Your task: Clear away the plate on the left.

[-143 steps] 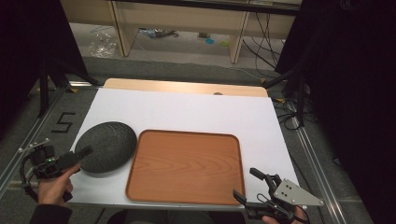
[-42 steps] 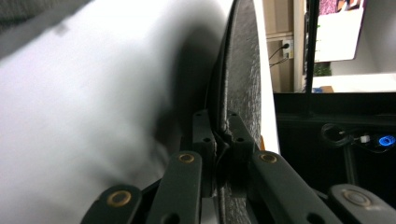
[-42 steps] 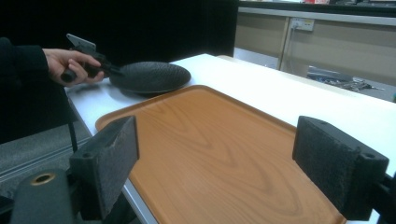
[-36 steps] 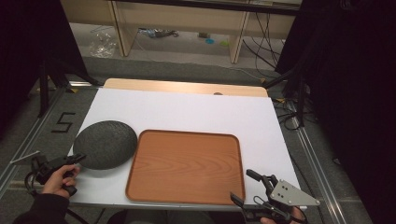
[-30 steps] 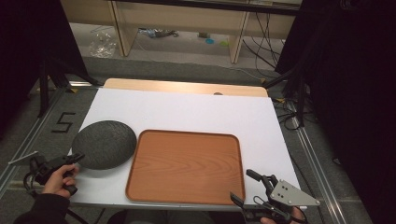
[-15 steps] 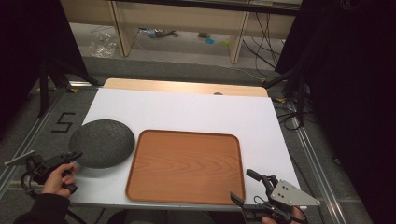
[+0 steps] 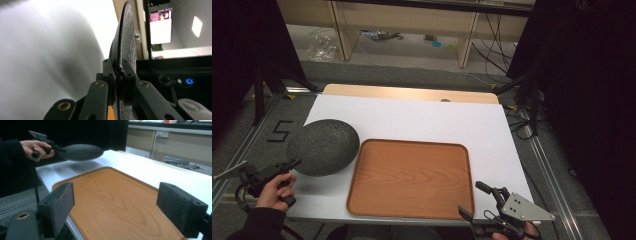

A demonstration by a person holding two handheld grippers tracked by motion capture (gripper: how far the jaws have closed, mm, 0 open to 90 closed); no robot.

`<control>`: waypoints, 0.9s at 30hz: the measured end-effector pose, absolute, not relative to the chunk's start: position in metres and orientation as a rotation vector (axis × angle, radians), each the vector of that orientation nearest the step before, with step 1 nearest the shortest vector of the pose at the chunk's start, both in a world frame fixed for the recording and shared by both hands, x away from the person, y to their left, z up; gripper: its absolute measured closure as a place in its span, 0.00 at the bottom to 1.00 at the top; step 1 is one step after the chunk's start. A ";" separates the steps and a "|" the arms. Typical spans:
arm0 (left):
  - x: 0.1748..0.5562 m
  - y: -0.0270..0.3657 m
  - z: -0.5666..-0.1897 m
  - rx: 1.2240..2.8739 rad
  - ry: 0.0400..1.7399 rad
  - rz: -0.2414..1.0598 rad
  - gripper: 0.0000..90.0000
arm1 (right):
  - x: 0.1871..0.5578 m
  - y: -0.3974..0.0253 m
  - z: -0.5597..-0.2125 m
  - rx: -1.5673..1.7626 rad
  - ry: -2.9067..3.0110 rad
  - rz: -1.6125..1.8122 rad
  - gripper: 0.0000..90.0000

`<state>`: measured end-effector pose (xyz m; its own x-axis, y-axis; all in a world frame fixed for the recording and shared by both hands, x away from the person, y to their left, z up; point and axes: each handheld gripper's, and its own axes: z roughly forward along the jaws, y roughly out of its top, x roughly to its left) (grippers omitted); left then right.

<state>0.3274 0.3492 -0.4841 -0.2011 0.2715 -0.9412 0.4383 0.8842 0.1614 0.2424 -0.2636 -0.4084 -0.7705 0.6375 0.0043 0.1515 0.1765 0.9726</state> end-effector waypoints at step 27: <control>0.333 0.255 -0.477 0.838 1.623 -0.421 0.94 | 0.242 -0.263 -0.409 0.760 2.057 1.648 0.17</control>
<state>0.3328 0.2546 -0.4774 -0.0392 0.2882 -0.9568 0.7169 0.6751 0.1740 0.2419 -0.2631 -0.4094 -0.7740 0.6326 0.0288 0.1662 0.1591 0.9732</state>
